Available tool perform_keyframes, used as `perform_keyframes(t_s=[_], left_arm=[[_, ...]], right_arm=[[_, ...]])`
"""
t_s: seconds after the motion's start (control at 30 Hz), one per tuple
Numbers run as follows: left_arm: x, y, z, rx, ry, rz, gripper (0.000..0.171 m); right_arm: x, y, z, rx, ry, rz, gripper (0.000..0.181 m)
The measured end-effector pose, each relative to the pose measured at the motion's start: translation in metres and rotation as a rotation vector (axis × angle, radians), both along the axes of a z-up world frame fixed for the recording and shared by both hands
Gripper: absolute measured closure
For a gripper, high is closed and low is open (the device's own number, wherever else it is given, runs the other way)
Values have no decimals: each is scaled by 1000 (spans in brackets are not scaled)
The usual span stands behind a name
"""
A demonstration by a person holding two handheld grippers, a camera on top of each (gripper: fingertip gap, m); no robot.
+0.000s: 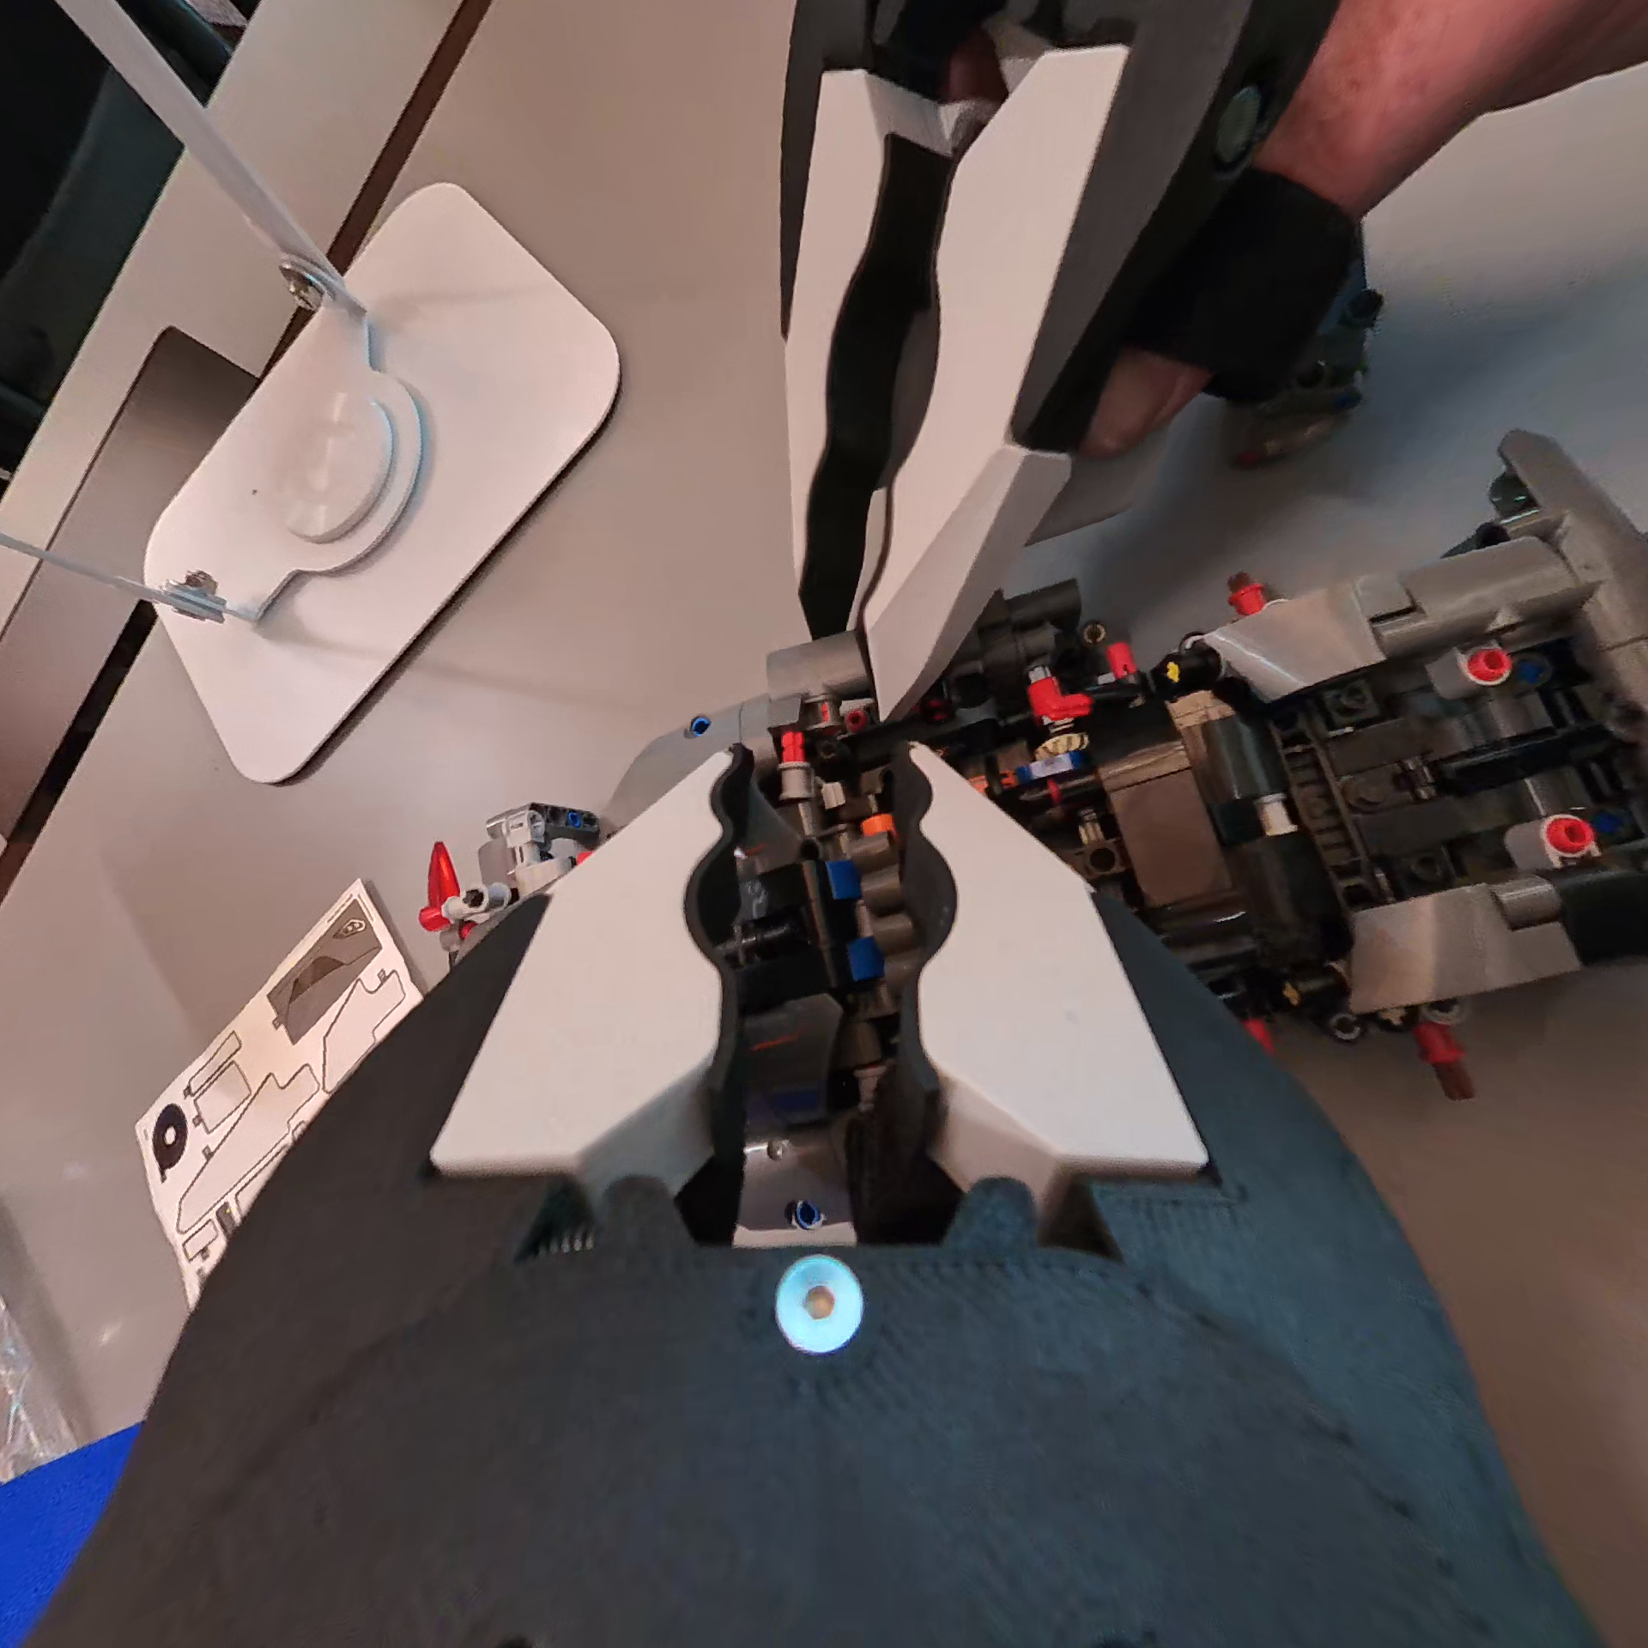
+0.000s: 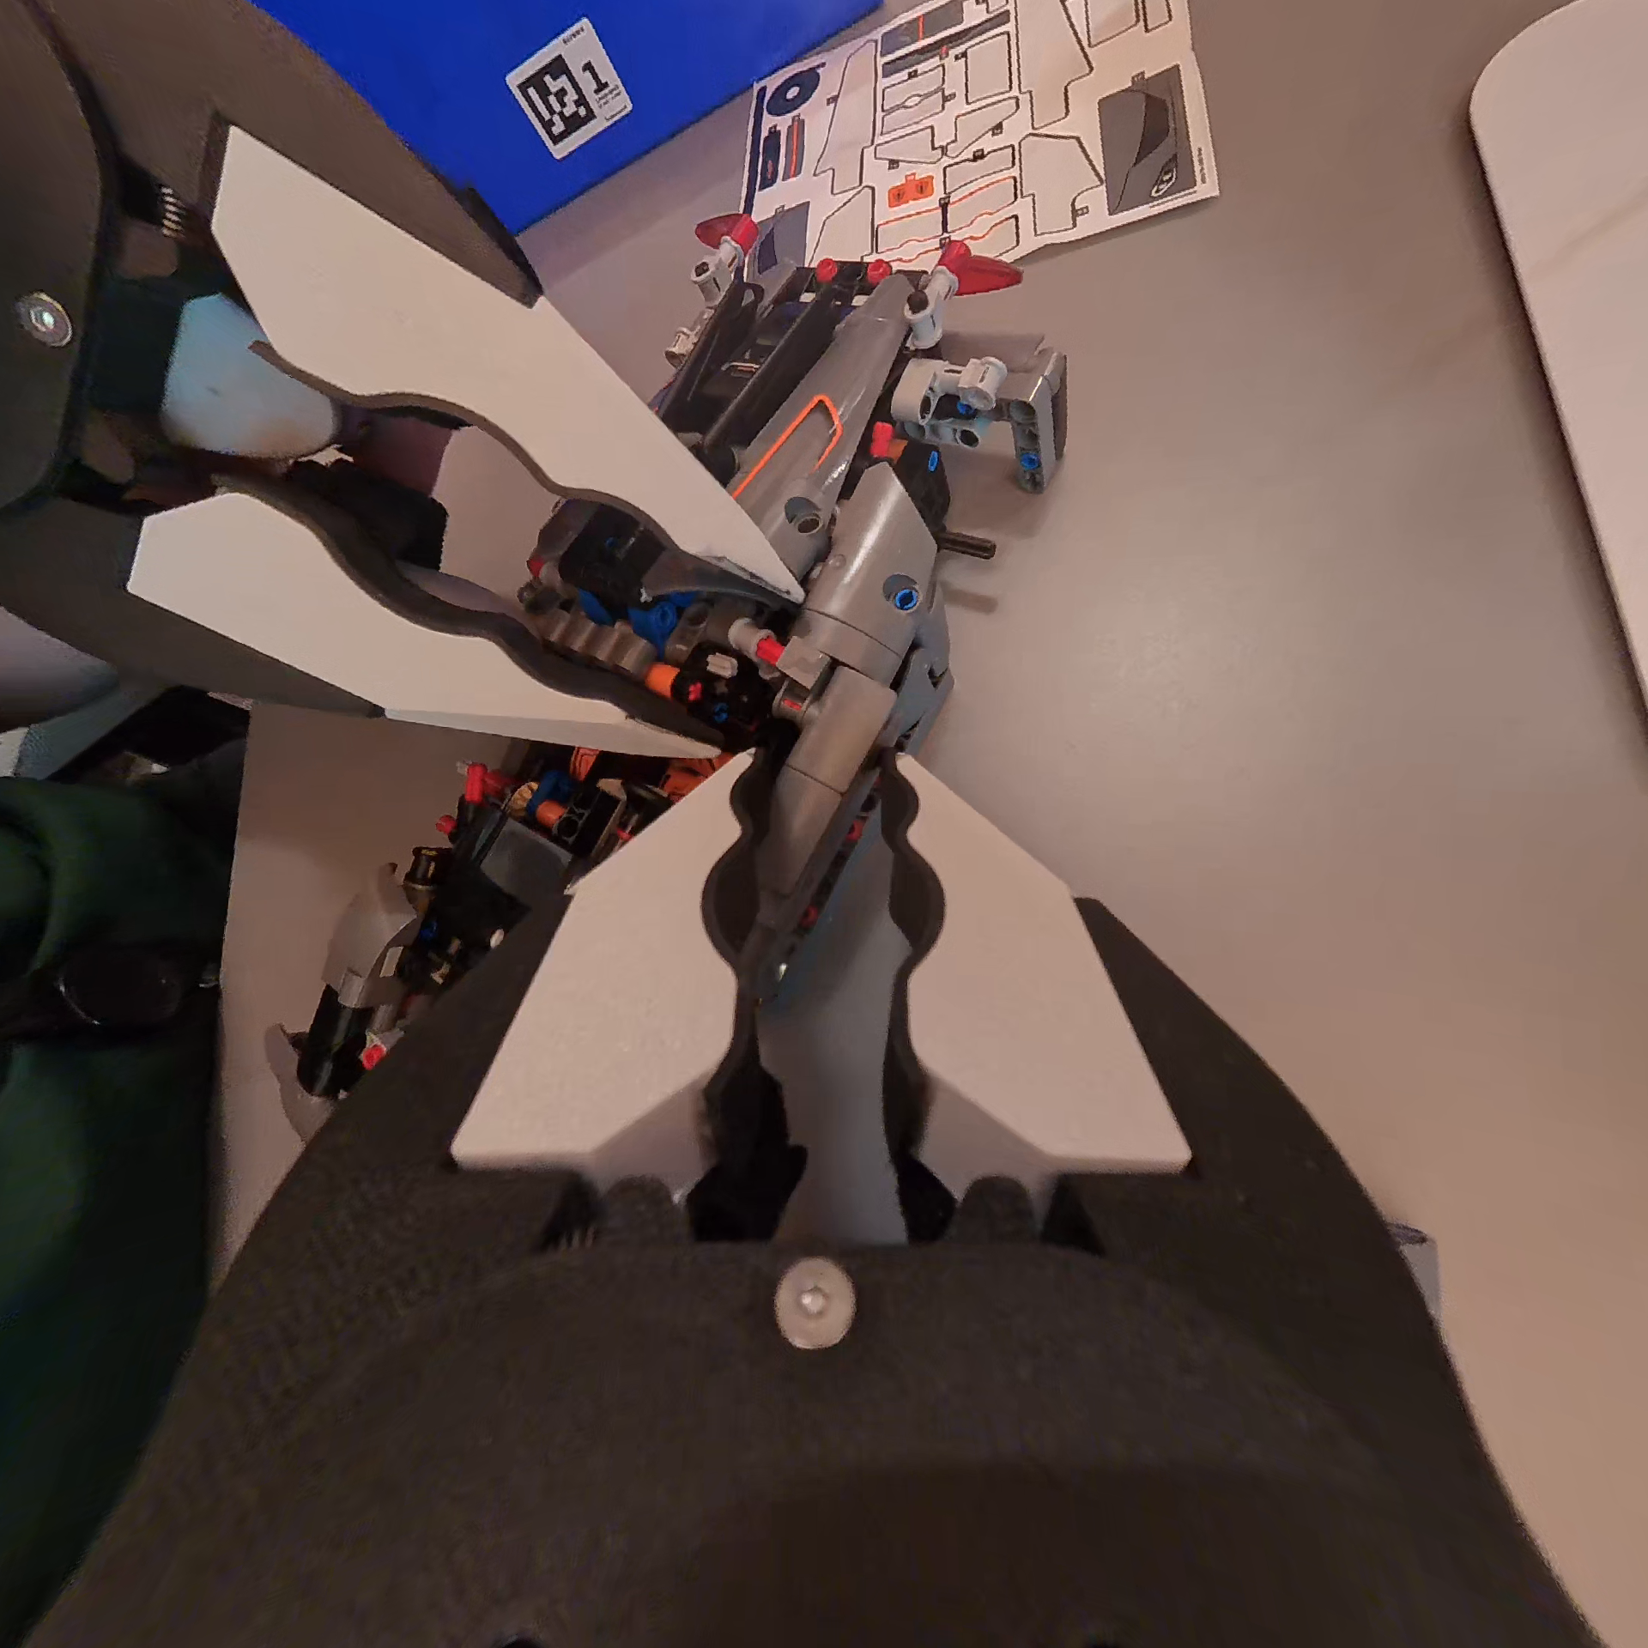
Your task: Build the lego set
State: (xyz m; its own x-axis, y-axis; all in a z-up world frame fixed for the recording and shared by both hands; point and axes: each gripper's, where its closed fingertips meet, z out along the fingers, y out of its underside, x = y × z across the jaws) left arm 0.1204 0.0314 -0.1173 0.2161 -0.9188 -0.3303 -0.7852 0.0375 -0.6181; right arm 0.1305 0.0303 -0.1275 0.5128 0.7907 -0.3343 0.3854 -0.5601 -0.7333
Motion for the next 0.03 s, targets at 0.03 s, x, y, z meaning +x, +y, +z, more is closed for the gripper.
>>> perform_keyframes(t_s=[0.03], left_arm=[[0, 0, 0, -14, -2, 2, 141]], right_arm=[[0, 0, 0, 10, -7, 2, 159]])
